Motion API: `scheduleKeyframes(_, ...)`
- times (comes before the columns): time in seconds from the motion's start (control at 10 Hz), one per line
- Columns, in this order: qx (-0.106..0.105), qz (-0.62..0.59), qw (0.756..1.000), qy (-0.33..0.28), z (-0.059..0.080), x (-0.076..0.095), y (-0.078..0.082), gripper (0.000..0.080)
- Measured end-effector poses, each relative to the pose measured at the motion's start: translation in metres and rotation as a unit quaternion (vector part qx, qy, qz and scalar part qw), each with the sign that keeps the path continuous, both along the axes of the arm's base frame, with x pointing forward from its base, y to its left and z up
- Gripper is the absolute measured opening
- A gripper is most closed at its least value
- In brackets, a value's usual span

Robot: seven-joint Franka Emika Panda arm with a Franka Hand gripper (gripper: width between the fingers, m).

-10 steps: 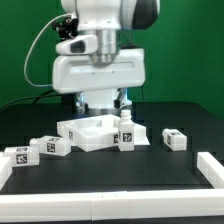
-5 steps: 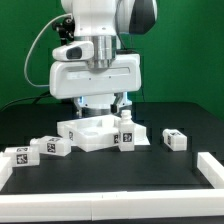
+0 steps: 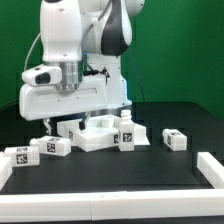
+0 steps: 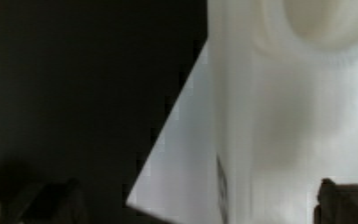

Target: Assemble one leg

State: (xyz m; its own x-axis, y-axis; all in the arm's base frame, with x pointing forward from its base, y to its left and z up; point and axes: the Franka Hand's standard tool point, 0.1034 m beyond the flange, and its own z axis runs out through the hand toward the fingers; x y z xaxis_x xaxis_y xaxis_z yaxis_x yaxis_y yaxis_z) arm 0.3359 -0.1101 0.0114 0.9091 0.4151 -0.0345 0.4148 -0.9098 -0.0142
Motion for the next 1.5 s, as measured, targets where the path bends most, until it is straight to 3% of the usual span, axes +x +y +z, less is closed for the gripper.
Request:
scheduleKeyframes(0.4,0.003,0.007,1.0,0.003,-0.005,0.004,0.008,0.0648)
scheduleKeyframes(0.5,0.003,0.007,1.0,0.003,-0.006,0.004,0.008,0.0536)
scheduleKeyframes(0.6,0.003,0.007,1.0,0.003,-0.006,0.004,0.008,0.0536)
scheduleKeyframes(0.7,0.003,0.007,1.0,0.003,-0.006,0.004,0.008,0.0353)
scheduleKeyframes(0.8,0.003,0.007,1.0,0.003,-0.006,0.004,0.008,0.0218)
scheduleKeyframes(0.9,0.003,0.007,1.0,0.003,-0.006,0.004,0.008,0.0218)
scheduleKeyframes(1.0,0.003,0.008,1.0,0.003,-0.006,0.004,0.008,0.0059)
scheduleKeyframes(1.2,0.005,-0.007,1.0,0.006,-0.001,0.005,0.008,0.0048)
scheduleKeyframes(1.5,0.017,-0.091,0.995,0.023,0.027,0.008,0.017,0.0048)
